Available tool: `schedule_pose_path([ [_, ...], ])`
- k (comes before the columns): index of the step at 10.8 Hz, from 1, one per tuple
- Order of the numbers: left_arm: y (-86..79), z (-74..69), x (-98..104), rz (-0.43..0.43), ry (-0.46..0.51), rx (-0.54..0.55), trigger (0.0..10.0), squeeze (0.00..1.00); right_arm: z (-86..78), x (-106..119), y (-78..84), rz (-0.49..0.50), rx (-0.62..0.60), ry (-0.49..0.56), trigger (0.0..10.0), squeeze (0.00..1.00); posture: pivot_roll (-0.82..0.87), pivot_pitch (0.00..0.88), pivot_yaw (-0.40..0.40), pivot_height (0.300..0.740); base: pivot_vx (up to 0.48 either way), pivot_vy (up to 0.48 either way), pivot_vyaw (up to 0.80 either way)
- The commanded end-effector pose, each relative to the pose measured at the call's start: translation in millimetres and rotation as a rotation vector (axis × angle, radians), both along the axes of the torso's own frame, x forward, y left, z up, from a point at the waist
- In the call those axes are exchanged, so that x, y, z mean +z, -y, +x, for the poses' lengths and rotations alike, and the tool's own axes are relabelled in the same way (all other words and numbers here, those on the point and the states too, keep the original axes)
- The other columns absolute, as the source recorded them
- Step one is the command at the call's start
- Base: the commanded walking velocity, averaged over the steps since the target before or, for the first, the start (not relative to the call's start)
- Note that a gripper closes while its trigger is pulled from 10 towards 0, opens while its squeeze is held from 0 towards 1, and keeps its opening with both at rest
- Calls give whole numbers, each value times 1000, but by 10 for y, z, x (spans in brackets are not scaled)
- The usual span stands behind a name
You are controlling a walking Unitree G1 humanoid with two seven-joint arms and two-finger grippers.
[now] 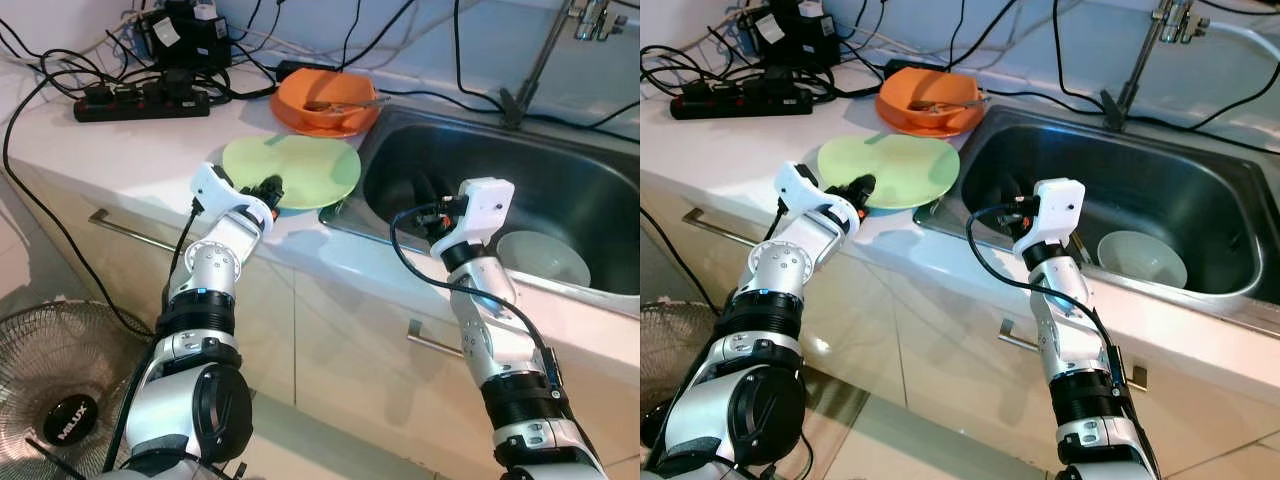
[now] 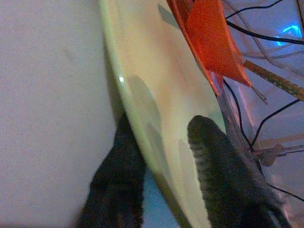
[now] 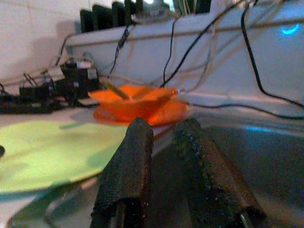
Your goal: Kitchen organization
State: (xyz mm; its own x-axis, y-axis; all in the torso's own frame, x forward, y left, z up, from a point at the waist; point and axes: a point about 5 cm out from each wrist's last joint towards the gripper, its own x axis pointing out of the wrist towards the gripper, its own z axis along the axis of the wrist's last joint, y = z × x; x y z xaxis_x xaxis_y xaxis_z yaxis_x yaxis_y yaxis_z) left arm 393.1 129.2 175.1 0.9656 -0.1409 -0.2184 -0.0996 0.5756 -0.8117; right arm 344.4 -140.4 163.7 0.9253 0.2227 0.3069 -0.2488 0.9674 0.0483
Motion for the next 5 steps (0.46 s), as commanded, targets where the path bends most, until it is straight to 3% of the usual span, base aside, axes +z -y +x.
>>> schedule_pose_path([
  [1,64,3,-19,23,-8,-23,0,0,29,36,23,-1,-4,12,10000,0,188,0,-50,740,0,0,0],
  [5,21,6,-51,38,-6,-3,0,0,81,34,3,1,2,14,10000,0,205,0,-54,740,0,0,0],
])
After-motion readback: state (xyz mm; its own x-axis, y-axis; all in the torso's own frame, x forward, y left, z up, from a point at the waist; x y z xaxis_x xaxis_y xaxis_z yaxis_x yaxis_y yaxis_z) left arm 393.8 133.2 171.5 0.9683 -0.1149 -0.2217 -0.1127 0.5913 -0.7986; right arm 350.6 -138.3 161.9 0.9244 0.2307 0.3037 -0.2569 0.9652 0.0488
